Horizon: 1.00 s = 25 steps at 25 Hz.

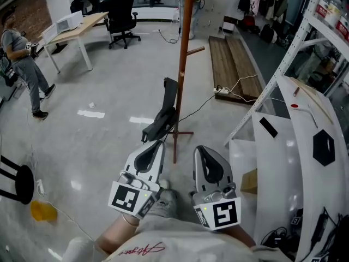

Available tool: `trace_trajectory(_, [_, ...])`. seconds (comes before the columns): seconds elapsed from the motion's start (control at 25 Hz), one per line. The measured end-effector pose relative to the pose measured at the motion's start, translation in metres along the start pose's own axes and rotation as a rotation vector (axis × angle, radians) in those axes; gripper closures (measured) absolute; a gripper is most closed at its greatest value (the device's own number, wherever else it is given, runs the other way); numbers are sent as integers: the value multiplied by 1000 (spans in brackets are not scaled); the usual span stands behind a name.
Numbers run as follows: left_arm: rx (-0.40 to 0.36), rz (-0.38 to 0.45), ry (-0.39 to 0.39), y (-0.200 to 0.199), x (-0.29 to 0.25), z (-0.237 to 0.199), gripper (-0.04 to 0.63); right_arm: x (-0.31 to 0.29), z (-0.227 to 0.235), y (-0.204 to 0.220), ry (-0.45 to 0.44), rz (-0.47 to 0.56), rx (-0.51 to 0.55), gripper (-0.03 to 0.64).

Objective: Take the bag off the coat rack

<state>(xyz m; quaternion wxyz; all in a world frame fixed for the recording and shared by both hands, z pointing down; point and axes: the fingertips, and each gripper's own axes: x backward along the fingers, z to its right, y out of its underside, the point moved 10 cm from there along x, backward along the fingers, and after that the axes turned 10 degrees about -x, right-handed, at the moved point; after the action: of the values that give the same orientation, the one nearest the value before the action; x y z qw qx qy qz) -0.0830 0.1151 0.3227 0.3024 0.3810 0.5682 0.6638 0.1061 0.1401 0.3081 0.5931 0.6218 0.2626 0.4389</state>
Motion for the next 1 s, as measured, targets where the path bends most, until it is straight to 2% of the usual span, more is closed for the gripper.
trace_trajectory(0.44, [-5, -5, 20, 16, -50, -37, 575, -55, 25, 15, 17, -9, 1, 597])
trace_trajectory(1.0, [5, -26, 80, 35, -143, -118, 575, -168, 64, 34, 75, -22, -8, 597])
